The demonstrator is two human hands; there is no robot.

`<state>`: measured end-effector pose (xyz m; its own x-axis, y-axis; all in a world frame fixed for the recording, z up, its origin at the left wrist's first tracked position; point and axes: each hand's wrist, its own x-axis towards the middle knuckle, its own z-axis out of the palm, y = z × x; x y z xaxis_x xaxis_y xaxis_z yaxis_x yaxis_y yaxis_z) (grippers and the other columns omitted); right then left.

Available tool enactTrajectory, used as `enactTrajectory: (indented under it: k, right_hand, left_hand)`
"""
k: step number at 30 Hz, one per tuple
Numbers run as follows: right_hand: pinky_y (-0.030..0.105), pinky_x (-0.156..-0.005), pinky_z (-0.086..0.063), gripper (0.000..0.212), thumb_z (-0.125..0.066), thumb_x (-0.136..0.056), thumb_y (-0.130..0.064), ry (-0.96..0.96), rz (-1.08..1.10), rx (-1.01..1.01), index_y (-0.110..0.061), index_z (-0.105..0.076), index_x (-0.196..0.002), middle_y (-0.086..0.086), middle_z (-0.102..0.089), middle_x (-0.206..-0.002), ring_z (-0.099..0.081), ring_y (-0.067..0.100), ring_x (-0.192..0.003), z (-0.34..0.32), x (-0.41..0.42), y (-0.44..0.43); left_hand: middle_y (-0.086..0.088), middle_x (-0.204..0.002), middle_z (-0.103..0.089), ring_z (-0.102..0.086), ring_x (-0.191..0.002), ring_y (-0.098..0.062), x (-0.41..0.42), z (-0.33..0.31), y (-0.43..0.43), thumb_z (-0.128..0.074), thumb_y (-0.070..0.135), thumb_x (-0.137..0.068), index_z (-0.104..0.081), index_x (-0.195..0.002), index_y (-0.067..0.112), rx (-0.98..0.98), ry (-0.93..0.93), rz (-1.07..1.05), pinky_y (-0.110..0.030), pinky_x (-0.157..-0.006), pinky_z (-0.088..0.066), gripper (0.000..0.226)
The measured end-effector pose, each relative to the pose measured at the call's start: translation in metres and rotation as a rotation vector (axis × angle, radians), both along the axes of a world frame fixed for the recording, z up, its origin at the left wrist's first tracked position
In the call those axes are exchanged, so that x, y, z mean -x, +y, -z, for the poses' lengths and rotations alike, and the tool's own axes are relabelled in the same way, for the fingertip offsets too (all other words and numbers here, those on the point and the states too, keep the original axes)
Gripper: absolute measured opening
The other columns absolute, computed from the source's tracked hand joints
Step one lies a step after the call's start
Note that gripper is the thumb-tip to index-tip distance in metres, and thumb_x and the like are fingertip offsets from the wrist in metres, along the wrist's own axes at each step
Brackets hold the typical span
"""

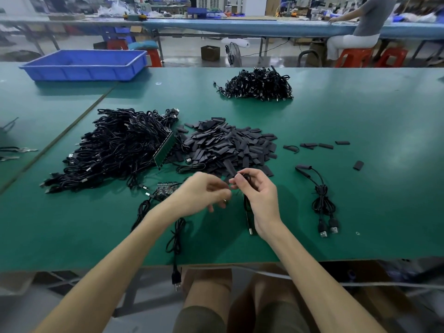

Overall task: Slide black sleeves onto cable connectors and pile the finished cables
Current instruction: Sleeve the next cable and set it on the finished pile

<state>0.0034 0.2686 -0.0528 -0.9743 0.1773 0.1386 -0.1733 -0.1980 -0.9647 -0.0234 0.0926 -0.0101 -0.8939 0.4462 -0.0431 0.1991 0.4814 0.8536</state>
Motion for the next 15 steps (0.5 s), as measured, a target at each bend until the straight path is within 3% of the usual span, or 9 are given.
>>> enactTrajectory:
  k: [2,4,7,10,12,15]
  right_hand:
    - [0.034,-0.083,-0.058,0.006,-0.079,-0.091,-0.02,-0.018,0.023,-0.057,-0.025,-0.076,-0.094,-0.001,-0.076,-0.091,-0.069,0.015,-0.088,0.001,0.0,0.001]
    - [0.037,-0.067,-0.058,0.004,-0.08,-0.089,-0.029,-0.058,0.023,-0.061,-0.026,-0.077,-0.089,-0.001,-0.074,-0.086,-0.067,0.018,-0.084,0.0,-0.001,0.003]
    - [0.03,-0.049,-0.051,0.031,-0.076,-0.083,-0.049,-0.108,0.02,0.049,-0.019,-0.077,-0.09,0.004,-0.072,-0.081,-0.067,0.023,-0.074,0.0,-0.004,0.006]
    - [0.032,-0.051,-0.051,0.056,-0.058,-0.09,-0.061,-0.152,-0.001,0.232,-0.01,-0.076,-0.101,0.009,-0.073,-0.082,-0.067,0.022,-0.066,-0.003,-0.004,0.005]
    - [0.03,-0.061,-0.054,0.057,-0.049,-0.099,-0.056,-0.155,0.03,0.293,-0.006,-0.073,-0.109,0.008,-0.074,-0.087,-0.068,0.018,-0.071,-0.004,0.0,0.005]
    - [0.022,-0.066,-0.052,0.03,-0.05,-0.11,-0.021,-0.182,0.101,0.164,-0.012,-0.071,-0.091,-0.004,-0.073,-0.074,-0.063,0.009,-0.063,-0.004,0.0,0.003]
  left_hand:
    - [0.001,-0.08,-0.077,-0.074,-0.071,-0.024,-0.008,0.001,0.019,-0.068,0.027,-0.096,-0.072,-0.103,0.014,0.111,0.029,0.088,-0.033,-0.06,-0.061,0.015]
    - [0.0,-0.078,-0.076,-0.073,-0.068,-0.023,-0.016,0.004,0.037,-0.067,0.024,-0.096,-0.069,-0.102,0.016,0.099,0.068,0.072,-0.032,-0.057,-0.06,0.01]
    - [-0.006,-0.08,-0.074,-0.074,-0.066,-0.024,-0.019,0.002,0.052,-0.06,0.01,-0.1,-0.064,-0.103,0.012,-0.012,0.065,0.027,-0.036,-0.057,-0.06,0.006]
    - [-0.009,-0.084,-0.072,-0.073,-0.064,-0.025,-0.014,-0.015,0.056,-0.054,0.003,-0.099,-0.061,-0.1,0.004,-0.063,0.114,0.008,-0.043,-0.06,-0.062,0.007]
    - [-0.012,-0.082,-0.072,-0.071,-0.061,-0.025,-0.009,-0.034,0.058,-0.053,0.002,-0.1,-0.061,-0.1,0.0,-0.114,0.112,0.018,-0.043,-0.06,-0.062,0.008]
    - [-0.015,-0.081,-0.074,-0.069,-0.059,-0.032,-0.005,-0.059,0.07,-0.055,0.006,-0.101,-0.064,-0.108,0.0,-0.211,0.041,0.045,-0.039,-0.054,-0.057,0.013]
